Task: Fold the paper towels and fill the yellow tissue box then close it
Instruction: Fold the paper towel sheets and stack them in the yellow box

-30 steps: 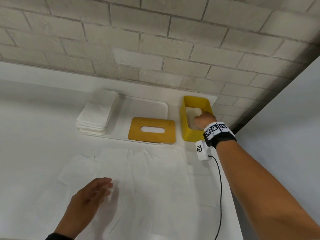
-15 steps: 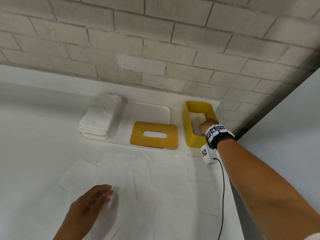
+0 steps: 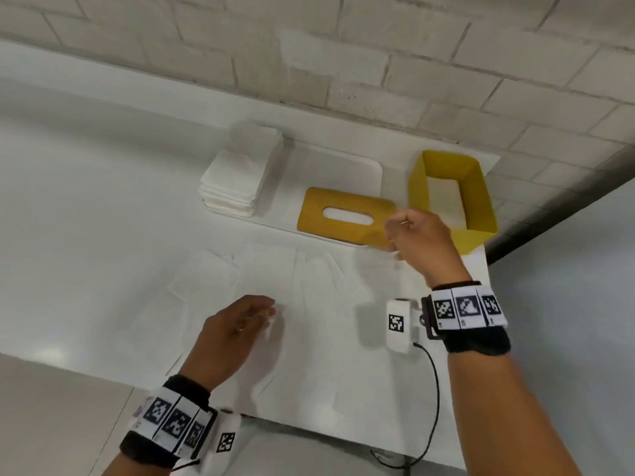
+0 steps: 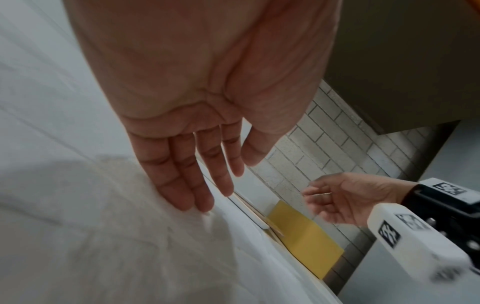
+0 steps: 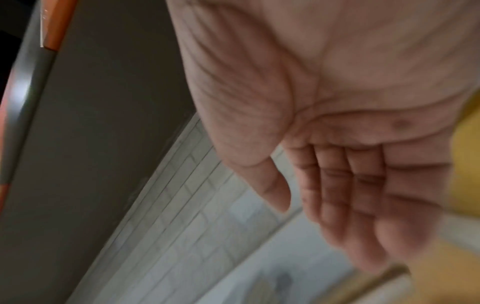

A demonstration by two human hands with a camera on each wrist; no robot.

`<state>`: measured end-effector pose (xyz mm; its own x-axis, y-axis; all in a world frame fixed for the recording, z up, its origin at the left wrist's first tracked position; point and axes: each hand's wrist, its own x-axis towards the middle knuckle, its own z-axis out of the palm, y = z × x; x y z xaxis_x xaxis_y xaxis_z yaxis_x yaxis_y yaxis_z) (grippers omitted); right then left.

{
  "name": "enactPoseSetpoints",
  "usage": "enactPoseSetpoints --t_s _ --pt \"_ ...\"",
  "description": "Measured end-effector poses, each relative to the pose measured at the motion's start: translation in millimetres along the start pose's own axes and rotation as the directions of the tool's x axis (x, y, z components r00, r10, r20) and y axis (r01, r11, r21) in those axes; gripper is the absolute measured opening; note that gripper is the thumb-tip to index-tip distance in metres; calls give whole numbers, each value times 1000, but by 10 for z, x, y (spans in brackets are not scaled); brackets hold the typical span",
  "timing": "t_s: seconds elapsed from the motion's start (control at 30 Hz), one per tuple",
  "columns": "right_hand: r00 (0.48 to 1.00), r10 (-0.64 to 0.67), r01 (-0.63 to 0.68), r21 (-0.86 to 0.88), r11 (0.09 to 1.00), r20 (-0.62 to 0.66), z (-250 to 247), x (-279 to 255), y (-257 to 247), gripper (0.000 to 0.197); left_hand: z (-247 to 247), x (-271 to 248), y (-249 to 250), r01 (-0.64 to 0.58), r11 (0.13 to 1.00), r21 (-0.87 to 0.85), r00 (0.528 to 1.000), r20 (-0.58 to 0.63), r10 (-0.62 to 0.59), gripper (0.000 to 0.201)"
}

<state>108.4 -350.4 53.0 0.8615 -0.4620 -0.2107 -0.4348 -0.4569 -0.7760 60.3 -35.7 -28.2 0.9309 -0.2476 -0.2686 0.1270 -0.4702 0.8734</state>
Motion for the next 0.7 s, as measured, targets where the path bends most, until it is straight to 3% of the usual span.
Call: enactPoseSetpoints --t_s 0.07,0.13,0.3,0.4,0.53,0.7 --pt "981 47 -25 -119 993 186 330 -251 133 23 44 15 24 -19 1000 11 1000 22 19 19" --pt "964 87 -9 -296 955 252 563 -419 250 42 76 27 46 -44 999 18 998 39 43 18" --pt "977 208 -163 -445 881 55 661 -510 599 70 121 49 89 -73 997 40 995 76 70 24" --pt "974 224 -182 -512 840 21 631 -517 691 79 144 53 90 -79 995 58 992 99 73 23" --pt "980 197 -164 -429 888 35 615 -475 769 84 203 47 83 -86 990 109 988 136 71 23" --pt "997 72 -75 -117 990 -24 567 -511 857 58 221 33 66 -91 986 142 984 166 67 21"
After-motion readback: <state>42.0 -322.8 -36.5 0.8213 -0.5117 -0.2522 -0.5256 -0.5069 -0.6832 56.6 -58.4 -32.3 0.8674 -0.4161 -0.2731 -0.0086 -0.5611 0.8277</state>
